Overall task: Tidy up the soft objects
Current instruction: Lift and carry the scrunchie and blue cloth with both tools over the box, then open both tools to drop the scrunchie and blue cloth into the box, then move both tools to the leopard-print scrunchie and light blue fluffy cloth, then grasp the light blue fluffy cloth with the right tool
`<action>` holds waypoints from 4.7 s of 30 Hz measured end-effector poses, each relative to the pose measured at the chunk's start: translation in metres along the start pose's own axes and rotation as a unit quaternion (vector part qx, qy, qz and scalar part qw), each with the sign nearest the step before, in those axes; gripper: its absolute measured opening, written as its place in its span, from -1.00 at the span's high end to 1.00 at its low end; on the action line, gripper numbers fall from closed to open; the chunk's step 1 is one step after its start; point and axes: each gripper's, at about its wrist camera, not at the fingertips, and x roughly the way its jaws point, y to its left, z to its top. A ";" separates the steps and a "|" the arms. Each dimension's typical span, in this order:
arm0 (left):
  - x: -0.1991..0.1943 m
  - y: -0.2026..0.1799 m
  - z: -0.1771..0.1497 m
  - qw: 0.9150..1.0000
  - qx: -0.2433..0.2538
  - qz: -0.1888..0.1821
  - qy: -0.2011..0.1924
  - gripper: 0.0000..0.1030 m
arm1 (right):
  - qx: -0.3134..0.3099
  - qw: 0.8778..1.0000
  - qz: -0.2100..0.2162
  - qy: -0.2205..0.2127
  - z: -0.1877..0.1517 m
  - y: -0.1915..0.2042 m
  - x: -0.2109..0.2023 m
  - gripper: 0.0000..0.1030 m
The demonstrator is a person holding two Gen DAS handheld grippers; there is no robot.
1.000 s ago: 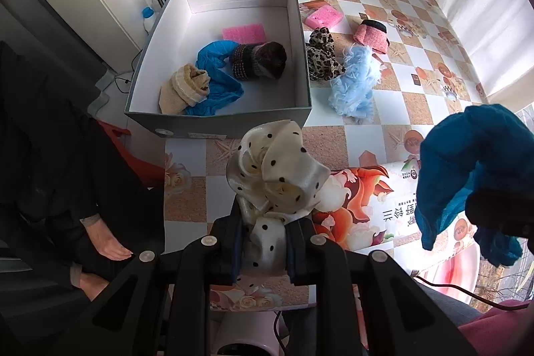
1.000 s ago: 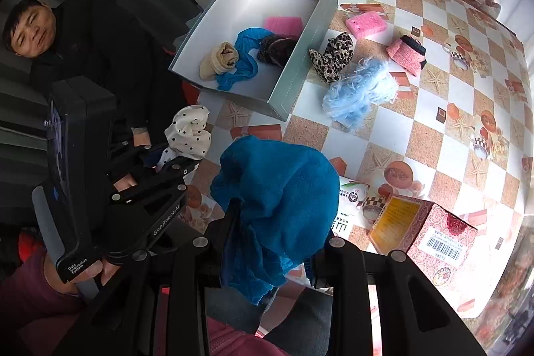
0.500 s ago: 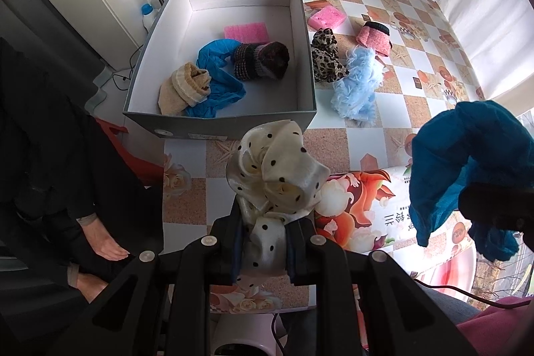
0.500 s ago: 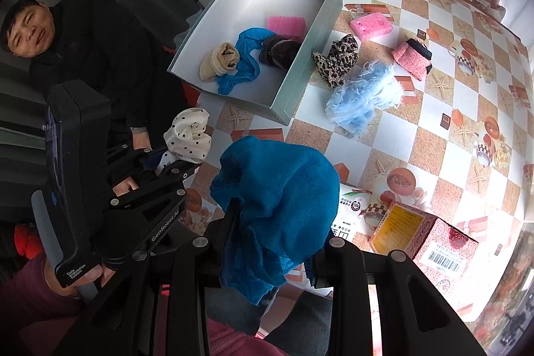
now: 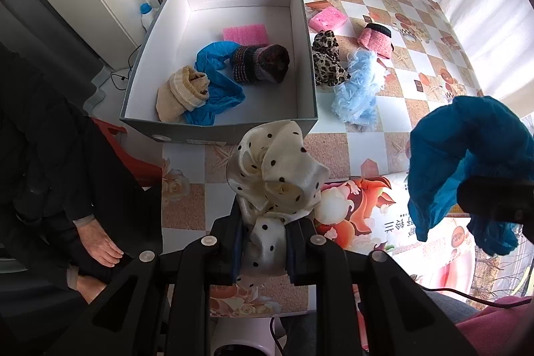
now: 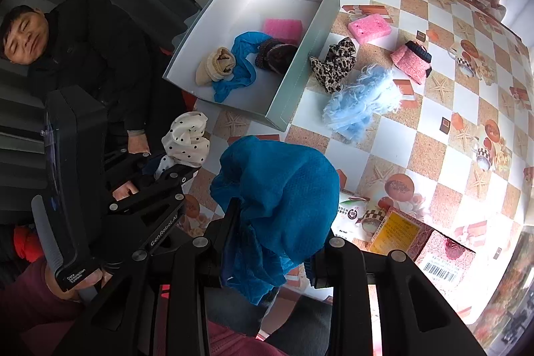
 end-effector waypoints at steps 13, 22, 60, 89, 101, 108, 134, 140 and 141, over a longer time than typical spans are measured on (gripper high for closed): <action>0.003 0.006 0.013 1.000 -0.009 -0.003 -0.001 0.56 | 0.001 1.000 0.001 0.003 0.014 -0.001 0.002 0.34; 0.002 0.017 0.030 1.000 -0.018 0.005 -0.013 0.56 | -0.002 1.000 0.004 -0.014 0.041 0.001 -0.001 0.34; 0.056 0.057 0.124 0.996 -0.092 0.012 0.011 0.49 | 0.050 0.998 0.042 -0.014 0.177 -0.010 0.058 0.34; -0.002 0.013 0.122 0.993 -0.072 -0.075 -0.054 -0.99 | 0.180 0.980 0.055 0.056 0.114 -0.115 0.003 -1.00; 0.044 -0.118 0.140 0.995 0.098 -0.018 -0.018 -0.99 | 0.267 0.960 0.043 0.078 0.003 -0.212 -0.046 -1.00; 0.115 -0.164 0.169 0.982 0.176 0.071 0.014 -0.99 | 0.312 0.946 0.043 0.075 -0.024 -0.261 -0.049 -1.00; 0.149 -0.230 0.152 0.985 0.120 -0.073 0.102 -0.99 | 0.349 0.931 0.035 0.098 -0.058 -0.332 -0.015 -1.00; 0.158 -0.180 0.154 0.987 0.107 -0.033 0.112 -0.99 | 0.280 0.955 0.025 0.099 -0.029 -0.316 0.027 -1.00; 0.162 -0.177 0.153 0.987 0.107 -0.031 0.116 -0.99 | 0.264 0.959 0.017 0.105 -0.023 -0.311 0.037 -1.00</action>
